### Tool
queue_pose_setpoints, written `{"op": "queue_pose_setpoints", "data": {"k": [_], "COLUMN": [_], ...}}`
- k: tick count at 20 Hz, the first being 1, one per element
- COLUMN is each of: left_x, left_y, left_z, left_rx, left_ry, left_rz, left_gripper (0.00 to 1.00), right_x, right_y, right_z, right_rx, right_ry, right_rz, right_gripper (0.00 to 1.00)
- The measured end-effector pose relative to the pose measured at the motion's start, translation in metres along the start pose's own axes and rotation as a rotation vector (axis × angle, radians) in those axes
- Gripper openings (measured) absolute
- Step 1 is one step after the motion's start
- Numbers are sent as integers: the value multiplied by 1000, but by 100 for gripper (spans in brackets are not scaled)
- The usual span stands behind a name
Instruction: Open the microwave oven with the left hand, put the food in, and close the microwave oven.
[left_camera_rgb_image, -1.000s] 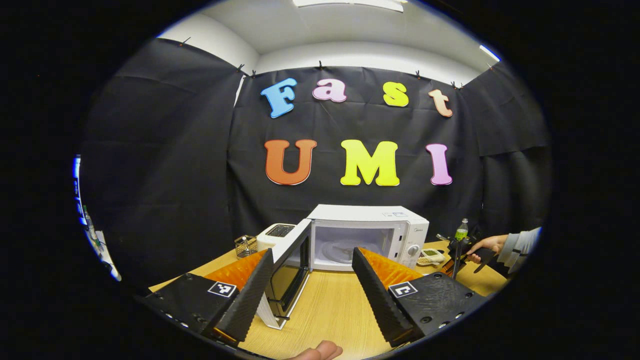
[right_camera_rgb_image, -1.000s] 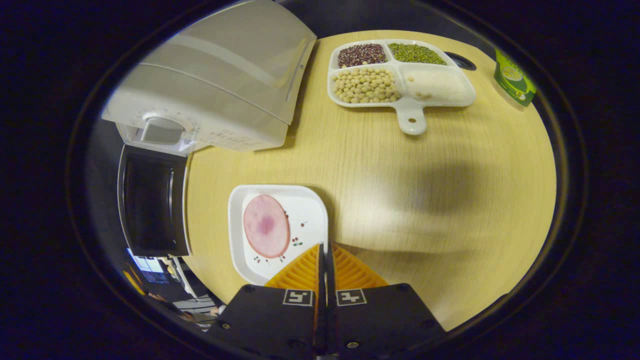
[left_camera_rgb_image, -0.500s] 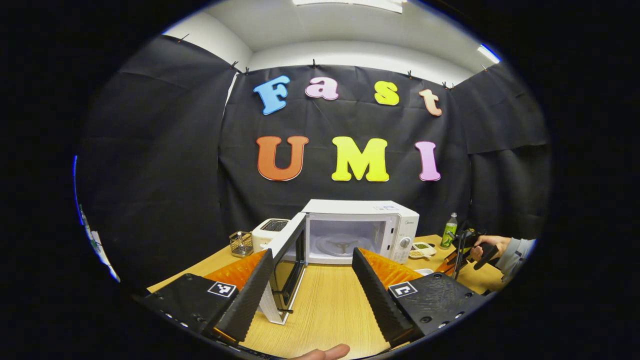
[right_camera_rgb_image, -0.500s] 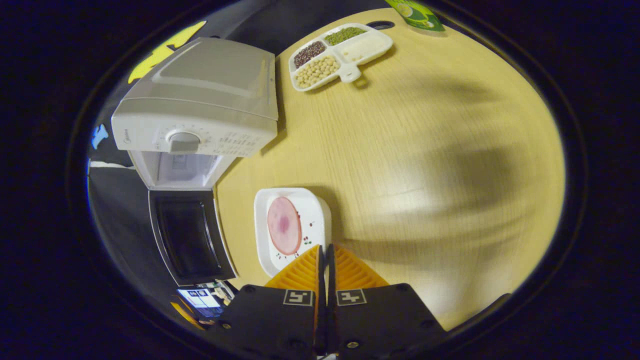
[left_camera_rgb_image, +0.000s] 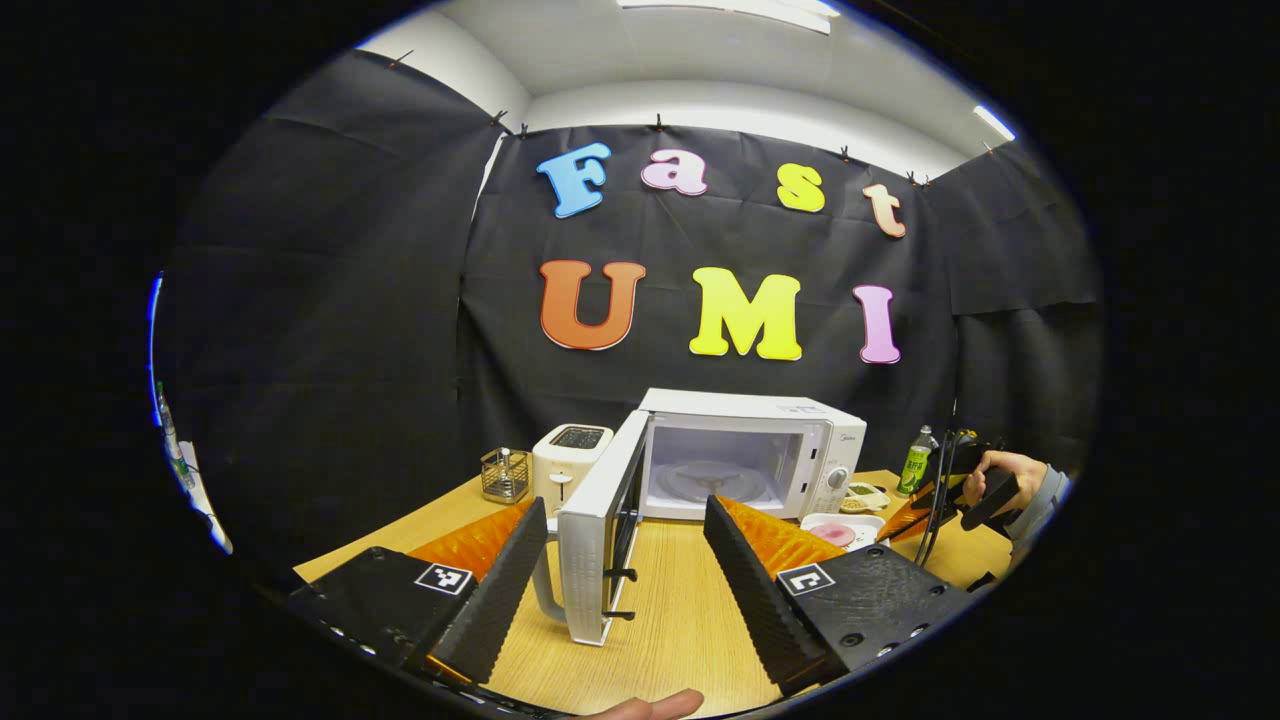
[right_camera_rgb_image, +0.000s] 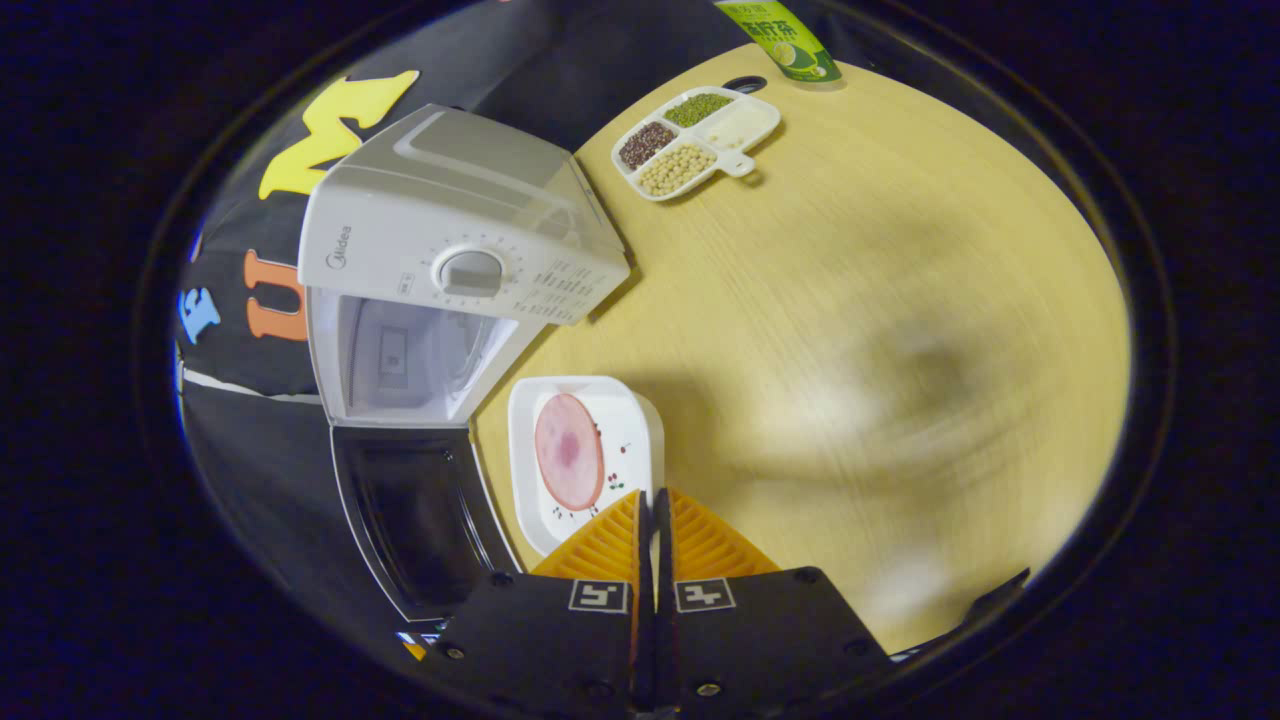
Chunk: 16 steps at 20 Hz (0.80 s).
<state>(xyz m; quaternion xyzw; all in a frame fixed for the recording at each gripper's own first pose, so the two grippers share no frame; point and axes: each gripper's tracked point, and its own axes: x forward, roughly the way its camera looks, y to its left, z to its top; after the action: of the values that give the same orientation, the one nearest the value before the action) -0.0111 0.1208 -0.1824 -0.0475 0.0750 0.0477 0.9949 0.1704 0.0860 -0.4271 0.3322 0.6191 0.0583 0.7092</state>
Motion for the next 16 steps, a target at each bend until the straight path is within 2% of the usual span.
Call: {"op": "queue_pose_setpoints", "data": {"k": [4, 6, 7, 8, 10, 14, 16], "left_x": [-6, -9, -12, -13, -17, -23, -24], "left_y": [31, 42, 47, 53, 65, 79, 77], "left_z": [-2, -2, -4, -5, -7, -8, -11], "left_rx": [9, 0, -2, -2, 3, 18, 0], "left_ry": [-5, -4, -1, 2, 9, -4, 4], "left_rz": [50, 71, 76, 82, 104, 140, 127], "left_gripper": [95, 95, 95, 95, 95, 95, 95], "right_x": [26, 42, 48, 54, 67, 92, 106], "right_y": [39, 67, 80, 95, 120, 171, 185], "right_z": [-29, -42, -49, -55, -61, -44, -33], "right_rx": [9, 19, 26, 30, 46, 127, 167], "right_ry": [1, 2, -3, -12, -26, -174, -236], "right_rz": [-1, 21, 34, 53, 86, 218, 241], "right_gripper": [4, 4, 0, 4, 4, 4, 4]}}
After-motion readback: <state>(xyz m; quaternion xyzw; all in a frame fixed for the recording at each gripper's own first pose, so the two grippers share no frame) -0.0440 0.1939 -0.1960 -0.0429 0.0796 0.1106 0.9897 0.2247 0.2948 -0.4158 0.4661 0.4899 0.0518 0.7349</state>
